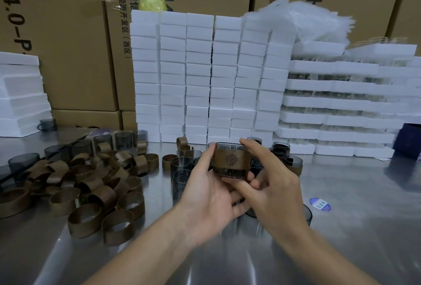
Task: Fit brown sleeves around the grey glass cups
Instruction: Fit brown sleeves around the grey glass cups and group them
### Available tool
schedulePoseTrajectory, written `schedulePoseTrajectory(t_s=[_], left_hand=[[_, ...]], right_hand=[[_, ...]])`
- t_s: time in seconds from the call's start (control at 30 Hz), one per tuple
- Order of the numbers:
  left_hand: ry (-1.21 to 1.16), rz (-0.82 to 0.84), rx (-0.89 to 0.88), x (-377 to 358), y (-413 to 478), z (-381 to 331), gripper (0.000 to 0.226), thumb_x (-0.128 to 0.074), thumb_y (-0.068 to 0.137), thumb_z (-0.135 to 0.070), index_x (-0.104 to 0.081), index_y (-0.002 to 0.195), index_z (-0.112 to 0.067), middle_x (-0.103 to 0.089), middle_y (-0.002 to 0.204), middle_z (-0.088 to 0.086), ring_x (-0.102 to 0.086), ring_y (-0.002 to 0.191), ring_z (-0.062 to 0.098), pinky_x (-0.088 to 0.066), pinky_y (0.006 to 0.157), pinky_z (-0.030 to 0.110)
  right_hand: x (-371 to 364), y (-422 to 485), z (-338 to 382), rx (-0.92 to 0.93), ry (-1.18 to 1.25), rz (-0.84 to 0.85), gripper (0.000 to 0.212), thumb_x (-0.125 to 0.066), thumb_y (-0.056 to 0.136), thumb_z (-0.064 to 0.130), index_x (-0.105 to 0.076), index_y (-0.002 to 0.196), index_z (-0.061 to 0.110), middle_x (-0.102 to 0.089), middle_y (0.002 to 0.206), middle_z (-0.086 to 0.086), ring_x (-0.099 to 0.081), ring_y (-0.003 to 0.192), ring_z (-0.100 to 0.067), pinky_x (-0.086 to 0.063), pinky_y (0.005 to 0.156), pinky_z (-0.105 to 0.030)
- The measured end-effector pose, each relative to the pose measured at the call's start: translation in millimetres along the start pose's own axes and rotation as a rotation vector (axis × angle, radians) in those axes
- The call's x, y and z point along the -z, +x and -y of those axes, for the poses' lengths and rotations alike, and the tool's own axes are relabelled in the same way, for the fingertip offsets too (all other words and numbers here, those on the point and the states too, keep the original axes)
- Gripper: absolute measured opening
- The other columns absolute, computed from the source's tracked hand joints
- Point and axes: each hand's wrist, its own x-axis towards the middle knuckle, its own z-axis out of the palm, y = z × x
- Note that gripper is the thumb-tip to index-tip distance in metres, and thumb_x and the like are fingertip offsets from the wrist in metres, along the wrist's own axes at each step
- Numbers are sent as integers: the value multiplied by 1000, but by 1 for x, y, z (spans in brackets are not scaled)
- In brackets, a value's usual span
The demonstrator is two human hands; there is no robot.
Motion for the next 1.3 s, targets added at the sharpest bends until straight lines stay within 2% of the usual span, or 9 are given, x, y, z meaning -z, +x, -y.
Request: schedulePoseTrajectory(t_s=[0.13,0.27,0.43,0.73,0.93,1.0,1.1,1.2,1.3], left_hand=[[25,14,-19,-2,1,3,80,-45,100,-77,-72,140,-13,-67,99,12,-68,92,22,-57,95,40],[-11,20,-15,-3,3,8,77,-44,99,-78,-78,129,-16,-69,92,9,-67,85,18,-57,93,39],[-43,31,-4,-3,3,10,76,-43,101,-77,-79,121,-14,-68,89,10,-66,82,18,-58,88,38],[-71,-59,-26,-6,4,15,76,-43,101,-76,-80,121,-12,-65,85,10,-67,76,18,-59,84,38],[-31,-125,-75,-4,5,20,77,-41,101,-75,-86,103,-13,-66,85,10,-68,75,20,-59,82,38],[-20,-133,-87,-3,5,22,78,-39,101,-76,-87,102,-13,-69,88,11,-70,77,21,-59,80,37],[70,-149,-97,-4,5,26,82,-29,103,-78,-86,114,-20,-76,108,11,-76,92,21,-60,83,36],[221,-216,-98,-8,5,31,85,-19,102,-83,-85,116,-31,-80,121,11,-74,107,20,-56,88,35],[350,-291,-109,-7,8,35,91,-18,98,-88,-86,110,-29,-81,120,15,-73,115,35,-50,93,40]], right_hand=[[7,4,1,78,-92,6,63,-72,84,54,-48,142,47,-62,124,26,-58,72,5,-56,62,-24],[10,6,-3,150,-138,34,60,-71,87,53,-50,141,39,-62,116,20,-52,73,13,-55,59,-25],[13,7,-6,172,-159,77,60,-70,88,53,-51,141,35,-66,114,15,-53,72,1,-55,57,-27],[14,6,-9,150,-166,144,60,-65,89,57,-51,143,36,-66,114,14,-50,69,14,-56,58,-30],[14,4,-7,107,-110,185,64,-72,85,57,-47,142,46,-60,114,20,-60,74,-4,-58,62,-29],[13,3,-6,61,-63,215,67,-70,86,63,-43,145,50,-59,120,26,-64,82,-3,-58,69,-28],[9,-2,-6,-16,47,252,60,-59,92,64,-39,148,59,-62,128,29,-71,98,-6,-59,83,-35],[5,-5,-5,-67,62,286,59,-51,94,68,-30,149,66,-69,112,28,-71,96,-7,-58,83,-38],[2,-6,-7,-93,109,280,54,-51,95,68,-32,145,61,-73,104,22,-73,91,-10,-59,81,-44]])
